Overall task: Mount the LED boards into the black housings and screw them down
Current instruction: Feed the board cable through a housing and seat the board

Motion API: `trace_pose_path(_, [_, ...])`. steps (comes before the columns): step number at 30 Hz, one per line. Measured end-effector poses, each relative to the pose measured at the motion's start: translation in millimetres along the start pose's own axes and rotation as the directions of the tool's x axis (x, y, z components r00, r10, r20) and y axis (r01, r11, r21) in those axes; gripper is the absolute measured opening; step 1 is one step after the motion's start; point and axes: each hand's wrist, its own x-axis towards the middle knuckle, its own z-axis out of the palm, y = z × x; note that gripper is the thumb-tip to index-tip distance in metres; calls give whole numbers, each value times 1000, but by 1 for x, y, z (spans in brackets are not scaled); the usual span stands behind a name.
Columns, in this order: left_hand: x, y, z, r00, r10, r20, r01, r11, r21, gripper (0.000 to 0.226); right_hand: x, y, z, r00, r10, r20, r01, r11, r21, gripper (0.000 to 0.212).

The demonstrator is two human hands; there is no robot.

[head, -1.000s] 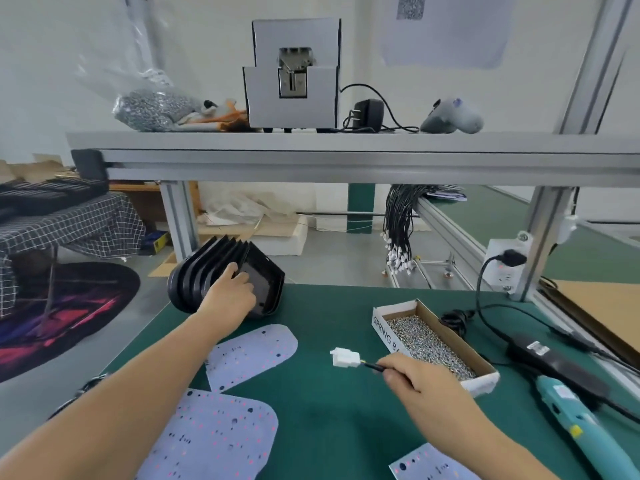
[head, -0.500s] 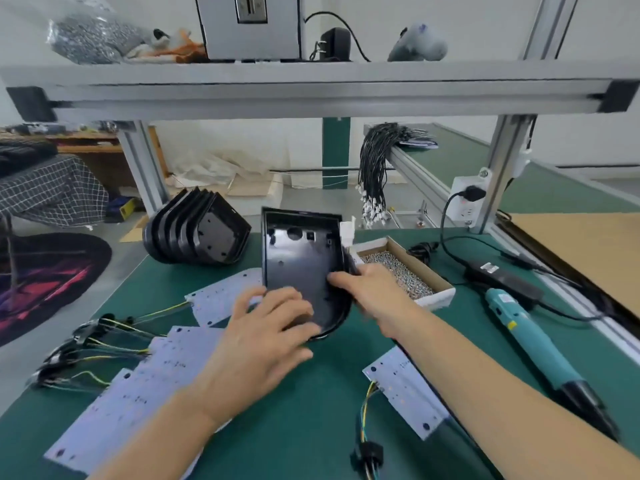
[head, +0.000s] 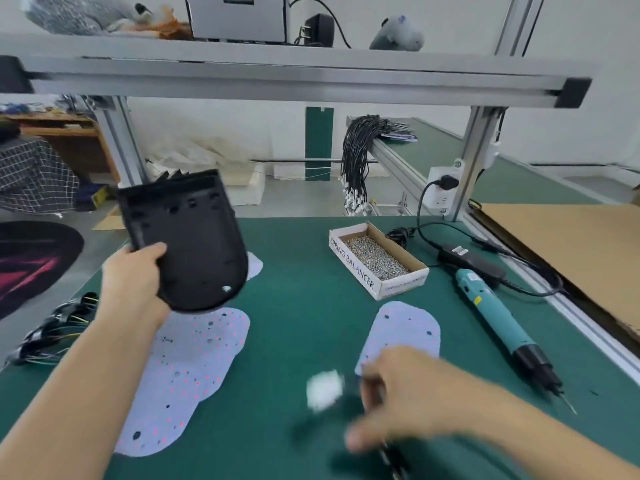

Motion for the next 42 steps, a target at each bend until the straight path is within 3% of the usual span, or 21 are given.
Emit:
trace_pose_path(2, [5, 1, -16, 998, -17, -56, 16, 1000, -19, 21, -11, 2, 16, 976, 104, 192, -79, 988, -133, 21])
trace_pose_path(4, [2, 3, -24, 997, -17, -77, 14, 999, -40, 25, -11, 0, 21, 972, 152, 181, -120, 977, -177, 20])
trace_pose_path(7, [-3, 4, -25, 999, 3, -44, -6, 998, -68, 27, 10, 0, 27, 999, 10, -33, -10, 1000, -4, 19])
trace_pose_path(10, [-8, 0, -19, 999, 13, 33, -11, 999, -50, 26, 58, -5, 15, 943, 11, -333, 112, 930, 349, 25])
trace_pose_path(13, [-17, -5, -12, 996, 30, 82, -29, 999, -17, 23, 112, -17, -39, 756, 137, -640, 294, 803, 519, 30])
trace_pose_path(16, [-25, -7, -11, 995, 39, 94, -38, 999, -13, 25, 135, -22, -100, 516, 153, -843, 488, 756, 436, 28])
trace_pose_path(20, [-38, -15, -20, 994, -36, 101, 43, 997, -69, 22, 133, -5, -159, 261, 296, -919, 624, 674, 395, 21])
trace_pose_path(22, [-48, -22, -21, 992, -69, 108, 80, 992, -102, 20, 121, 9, -163, 192, 363, -912, 685, 616, 390, 19])
trace_pose_path(24, [-58, -29, -17, 990, -86, 113, 99, 989, -108, 18, 108, 16, -143, 229, 276, -934, 712, 607, 354, 17])
trace_pose_path(27, [-70, -40, -2, 991, -75, 108, 83, 995, -64, 17, 95, 16, -88, 303, -18, -953, 612, 770, 180, 25])
trace_pose_path(30, [-81, -48, 19, 993, 1, 116, 0, 1000, -7, 17, 90, 6, -38, 370, -202, -907, 583, 810, 58, 26])
trace_pose_path(32, [-87, -51, 30, 988, 71, 139, -77, 996, 39, 20, 92, -5, -22, 347, -233, -908, 574, 819, 9, 27])
trace_pose_path(37, [-101, -58, 44, 966, 157, 207, -172, 984, 56, 35, 101, -30, -17, 186, -247, -951, 419, 896, -151, 16])
trace_pose_path(42, [-113, -62, 53, 957, 195, 215, -213, 975, 61, 40, 103, -46, -14, 162, -223, -961, 396, 907, -143, 9])
